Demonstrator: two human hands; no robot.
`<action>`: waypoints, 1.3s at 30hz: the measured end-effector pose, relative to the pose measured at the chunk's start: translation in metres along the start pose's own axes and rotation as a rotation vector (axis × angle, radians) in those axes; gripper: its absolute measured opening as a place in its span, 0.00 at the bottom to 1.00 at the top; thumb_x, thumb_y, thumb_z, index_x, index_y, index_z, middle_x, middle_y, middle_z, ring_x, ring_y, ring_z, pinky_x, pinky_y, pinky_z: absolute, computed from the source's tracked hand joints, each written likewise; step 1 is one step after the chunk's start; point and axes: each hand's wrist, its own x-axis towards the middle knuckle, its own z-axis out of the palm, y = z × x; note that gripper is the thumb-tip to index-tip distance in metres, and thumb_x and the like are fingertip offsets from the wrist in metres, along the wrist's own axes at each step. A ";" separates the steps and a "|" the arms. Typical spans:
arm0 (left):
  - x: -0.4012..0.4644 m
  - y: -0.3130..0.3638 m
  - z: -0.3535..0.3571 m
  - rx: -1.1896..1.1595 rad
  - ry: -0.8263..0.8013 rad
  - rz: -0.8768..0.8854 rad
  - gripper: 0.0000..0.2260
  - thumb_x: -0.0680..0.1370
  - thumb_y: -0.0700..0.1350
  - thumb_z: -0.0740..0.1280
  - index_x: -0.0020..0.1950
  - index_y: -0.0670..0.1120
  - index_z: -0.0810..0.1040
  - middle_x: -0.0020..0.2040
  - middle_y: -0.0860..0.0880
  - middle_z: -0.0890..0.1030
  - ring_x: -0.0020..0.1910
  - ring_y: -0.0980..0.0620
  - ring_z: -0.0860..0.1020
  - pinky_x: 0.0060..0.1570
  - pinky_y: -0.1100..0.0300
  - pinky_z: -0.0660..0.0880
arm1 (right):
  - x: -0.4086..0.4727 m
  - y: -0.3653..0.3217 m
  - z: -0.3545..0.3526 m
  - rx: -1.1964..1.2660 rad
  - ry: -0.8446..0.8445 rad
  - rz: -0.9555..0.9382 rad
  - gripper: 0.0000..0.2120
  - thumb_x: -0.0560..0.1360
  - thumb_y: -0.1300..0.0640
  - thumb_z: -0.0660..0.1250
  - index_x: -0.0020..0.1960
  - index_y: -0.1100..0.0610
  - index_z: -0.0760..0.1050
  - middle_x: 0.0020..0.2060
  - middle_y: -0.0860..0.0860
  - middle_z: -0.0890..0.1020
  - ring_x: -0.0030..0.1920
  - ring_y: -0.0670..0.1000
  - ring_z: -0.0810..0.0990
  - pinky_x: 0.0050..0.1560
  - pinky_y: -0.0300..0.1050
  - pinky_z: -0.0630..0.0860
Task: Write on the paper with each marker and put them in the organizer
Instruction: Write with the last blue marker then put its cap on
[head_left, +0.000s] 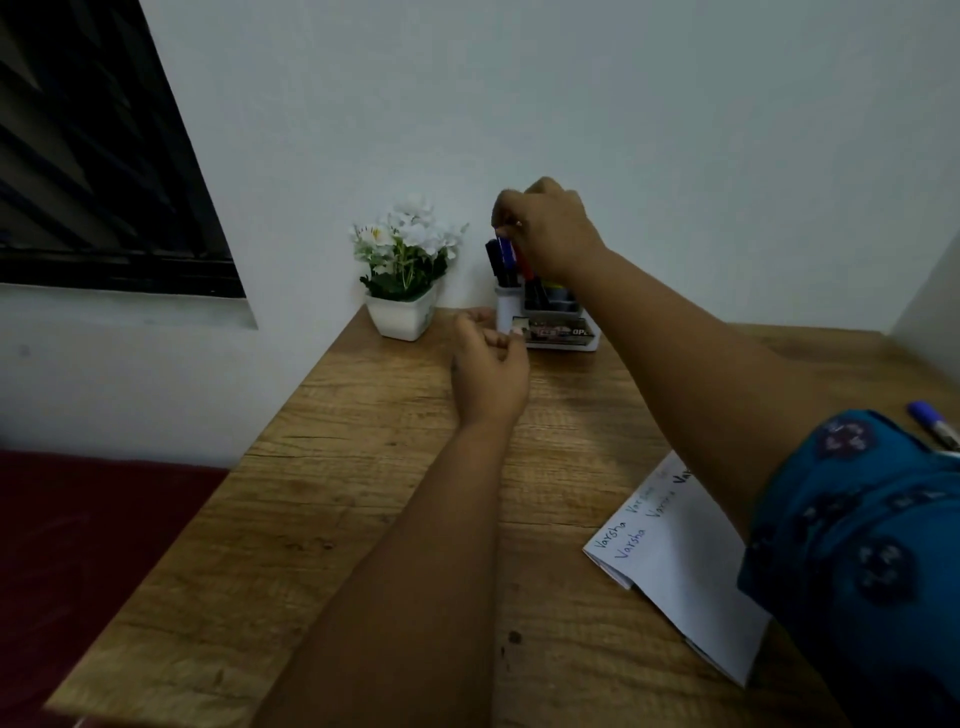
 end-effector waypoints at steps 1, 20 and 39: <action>-0.001 0.002 0.000 0.008 -0.008 0.005 0.11 0.77 0.42 0.67 0.55 0.51 0.67 0.36 0.54 0.75 0.35 0.59 0.75 0.34 0.69 0.68 | -0.003 0.001 -0.002 -0.035 0.019 -0.019 0.10 0.81 0.57 0.60 0.59 0.53 0.78 0.54 0.53 0.81 0.63 0.56 0.70 0.59 0.51 0.63; -0.108 0.079 0.048 0.338 -0.623 0.529 0.05 0.79 0.46 0.61 0.48 0.48 0.75 0.47 0.52 0.77 0.53 0.49 0.72 0.48 0.50 0.73 | -0.289 0.097 -0.126 -0.176 -0.120 0.408 0.13 0.75 0.64 0.64 0.57 0.55 0.80 0.54 0.55 0.80 0.57 0.58 0.75 0.57 0.52 0.72; -0.111 0.063 0.048 0.717 -0.653 0.788 0.22 0.82 0.44 0.58 0.77 0.43 0.60 0.76 0.46 0.62 0.75 0.47 0.59 0.72 0.47 0.57 | -0.283 0.055 -0.097 0.017 -0.043 0.182 0.14 0.81 0.57 0.60 0.65 0.56 0.73 0.54 0.55 0.76 0.46 0.54 0.76 0.45 0.50 0.73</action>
